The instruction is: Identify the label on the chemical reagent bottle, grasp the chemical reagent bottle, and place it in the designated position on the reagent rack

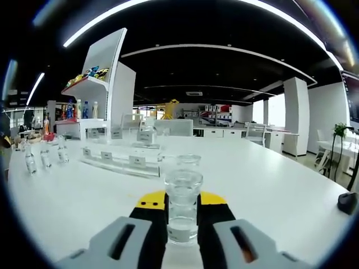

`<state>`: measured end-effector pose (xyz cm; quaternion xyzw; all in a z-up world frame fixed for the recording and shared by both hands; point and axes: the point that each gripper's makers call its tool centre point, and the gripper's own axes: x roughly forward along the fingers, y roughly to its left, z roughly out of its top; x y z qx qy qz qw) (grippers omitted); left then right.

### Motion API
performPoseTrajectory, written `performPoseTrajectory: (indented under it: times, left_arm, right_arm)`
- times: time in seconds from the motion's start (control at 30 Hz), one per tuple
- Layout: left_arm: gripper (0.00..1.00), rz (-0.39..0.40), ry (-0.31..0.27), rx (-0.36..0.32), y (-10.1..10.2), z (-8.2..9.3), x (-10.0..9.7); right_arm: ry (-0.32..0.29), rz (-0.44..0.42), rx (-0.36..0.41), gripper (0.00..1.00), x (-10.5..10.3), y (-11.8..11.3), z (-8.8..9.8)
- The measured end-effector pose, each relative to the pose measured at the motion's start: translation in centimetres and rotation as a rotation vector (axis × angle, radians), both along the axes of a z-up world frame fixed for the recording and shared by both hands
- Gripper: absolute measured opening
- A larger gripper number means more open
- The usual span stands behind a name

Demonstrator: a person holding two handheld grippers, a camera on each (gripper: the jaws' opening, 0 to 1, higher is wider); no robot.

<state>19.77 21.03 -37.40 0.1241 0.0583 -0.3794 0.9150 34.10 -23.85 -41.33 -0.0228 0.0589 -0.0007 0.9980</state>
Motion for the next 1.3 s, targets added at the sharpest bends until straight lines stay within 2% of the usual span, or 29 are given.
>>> performPoseTrajectory:
  times: [0.8,1.3]
  left_arm:
    - [0.32,-0.011,0.004,0.006,-0.4,-0.1,-0.1]
    - [0.32,-0.017,0.006,0.008,-0.8,-0.2,-0.1]
  right_arm:
    - [-0.026,-0.016,0.003,0.18,-1.2,0.3,0.8]
    - [-0.049,0.005,0.018,0.18,-1.5,-0.4,1.7]
